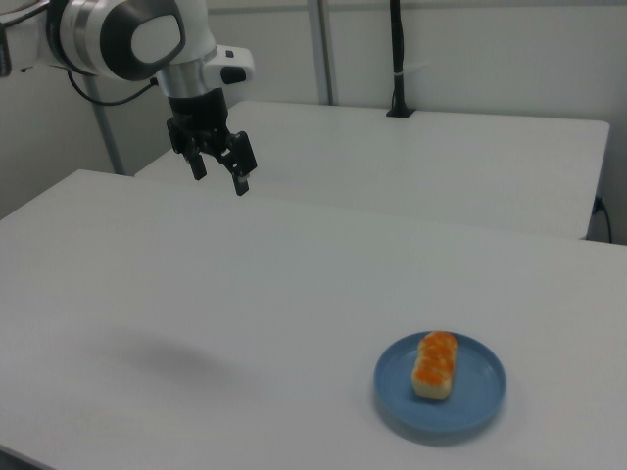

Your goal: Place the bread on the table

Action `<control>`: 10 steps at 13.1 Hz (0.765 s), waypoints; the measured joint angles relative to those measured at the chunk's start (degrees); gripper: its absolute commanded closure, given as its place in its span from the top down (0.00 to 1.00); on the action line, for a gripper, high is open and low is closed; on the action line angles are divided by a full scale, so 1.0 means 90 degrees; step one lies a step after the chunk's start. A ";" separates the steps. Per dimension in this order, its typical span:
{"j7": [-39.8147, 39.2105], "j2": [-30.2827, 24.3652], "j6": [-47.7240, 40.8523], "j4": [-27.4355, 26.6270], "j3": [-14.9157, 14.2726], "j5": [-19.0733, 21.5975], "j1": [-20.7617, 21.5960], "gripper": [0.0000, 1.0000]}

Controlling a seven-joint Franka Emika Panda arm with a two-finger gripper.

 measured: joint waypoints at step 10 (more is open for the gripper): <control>-0.0215 -0.0001 0.0000 0.0059 -0.0039 -0.0360 -0.0129 1.00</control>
